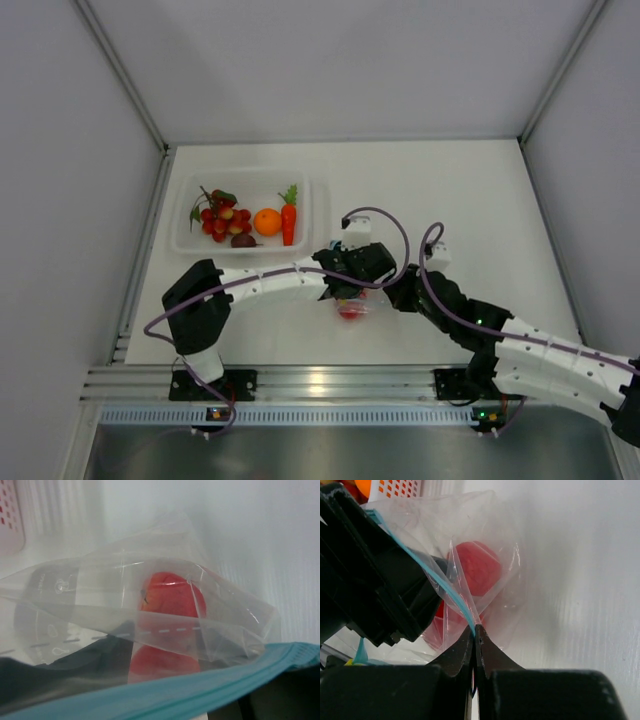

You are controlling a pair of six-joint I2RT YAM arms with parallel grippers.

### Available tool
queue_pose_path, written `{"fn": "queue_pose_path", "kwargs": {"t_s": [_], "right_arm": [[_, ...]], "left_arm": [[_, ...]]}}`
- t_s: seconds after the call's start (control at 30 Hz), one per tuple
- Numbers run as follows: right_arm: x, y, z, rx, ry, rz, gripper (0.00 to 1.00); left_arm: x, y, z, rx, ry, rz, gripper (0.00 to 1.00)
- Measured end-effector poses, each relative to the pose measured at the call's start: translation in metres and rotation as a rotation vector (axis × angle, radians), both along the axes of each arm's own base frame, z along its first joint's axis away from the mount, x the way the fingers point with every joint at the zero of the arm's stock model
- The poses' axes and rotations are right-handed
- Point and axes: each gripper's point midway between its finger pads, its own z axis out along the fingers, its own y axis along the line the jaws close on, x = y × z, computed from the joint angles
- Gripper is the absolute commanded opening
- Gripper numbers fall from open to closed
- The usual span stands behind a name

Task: Open the zip-top bag and remove the fake food
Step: Pick up the fake fruit from the zipper food storage bag.

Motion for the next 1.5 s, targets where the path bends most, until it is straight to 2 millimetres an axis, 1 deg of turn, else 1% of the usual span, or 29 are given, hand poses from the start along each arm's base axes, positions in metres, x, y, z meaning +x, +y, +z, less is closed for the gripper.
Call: {"fn": "queue_pose_path", "kwargs": {"t_s": [0.07, 0.1, 0.13, 0.23, 0.37, 0.53, 0.67, 0.73, 0.77, 0.83, 0.87, 0.93, 0.97, 1.07, 1.23, 1.3, 1.4, 1.5], "right_arm": [[-0.001, -0.002, -0.005, -0.004, 0.004, 0.000, 0.00], [-0.003, -0.003, -0.010, -0.007, 0.009, -0.001, 0.00], [-0.004, -0.005, -0.014, -0.011, 0.013, -0.001, 0.00], [-0.008, -0.010, -0.024, -0.010, 0.024, -0.007, 0.00], [-0.012, -0.012, -0.029, 0.014, 0.028, -0.005, 0.00], [-0.014, -0.012, -0.033, 0.047, 0.028, -0.003, 0.00], [-0.015, -0.013, -0.032, 0.063, 0.018, -0.005, 0.00], [-0.016, -0.014, -0.030, 0.070, 0.013, -0.004, 0.00], [-0.016, -0.014, -0.030, 0.072, 0.012, -0.004, 0.00], [-0.016, -0.014, -0.029, 0.074, 0.010, -0.004, 0.00], [-0.016, -0.014, -0.029, 0.074, 0.010, -0.003, 0.00], [-0.016, -0.014, -0.029, 0.074, 0.010, -0.003, 0.00], [-0.016, -0.014, -0.029, 0.073, 0.010, -0.003, 0.00], [-0.016, -0.014, -0.029, 0.070, 0.007, -0.002, 0.00], [-0.016, -0.020, -0.026, 0.034, -0.002, -0.004, 0.00], [-0.014, -0.021, -0.020, 0.019, -0.009, -0.005, 0.00], [-0.010, -0.020, -0.006, -0.001, -0.026, -0.006, 0.00], [-0.006, -0.020, 0.005, -0.035, -0.035, -0.012, 0.00]], "left_arm": [[0.003, -0.007, -0.005, -0.007, -0.002, -0.011, 0.61], [0.004, -0.009, -0.009, -0.005, 0.000, -0.016, 0.67], [0.005, -0.011, -0.013, -0.003, 0.004, -0.019, 0.68], [0.007, -0.016, -0.026, -0.001, 0.009, -0.014, 0.67], [0.011, -0.022, -0.034, -0.016, 0.000, 0.008, 0.70], [0.018, -0.031, -0.036, -0.028, -0.019, 0.024, 0.70], [0.025, -0.042, -0.039, -0.038, -0.037, 0.031, 0.66], [0.026, -0.043, -0.038, -0.045, -0.042, 0.035, 0.63], [0.026, -0.044, -0.038, -0.047, -0.042, 0.036, 0.58], [0.027, -0.044, -0.038, -0.050, -0.043, 0.039, 0.51], [0.028, -0.044, -0.038, -0.052, -0.045, 0.041, 0.42], [0.031, -0.045, -0.039, -0.058, -0.048, 0.045, 0.32], [0.031, -0.045, -0.039, -0.061, -0.049, 0.046, 0.17], [0.033, -0.046, -0.039, -0.068, -0.050, 0.047, 0.00], [0.033, -0.049, -0.037, -0.080, -0.045, 0.039, 0.00], [0.031, -0.048, -0.036, -0.083, -0.043, 0.032, 0.00], [0.027, -0.045, -0.033, -0.077, -0.043, 0.011, 0.00], [0.022, -0.043, -0.025, -0.072, -0.050, -0.016, 0.00]]}}
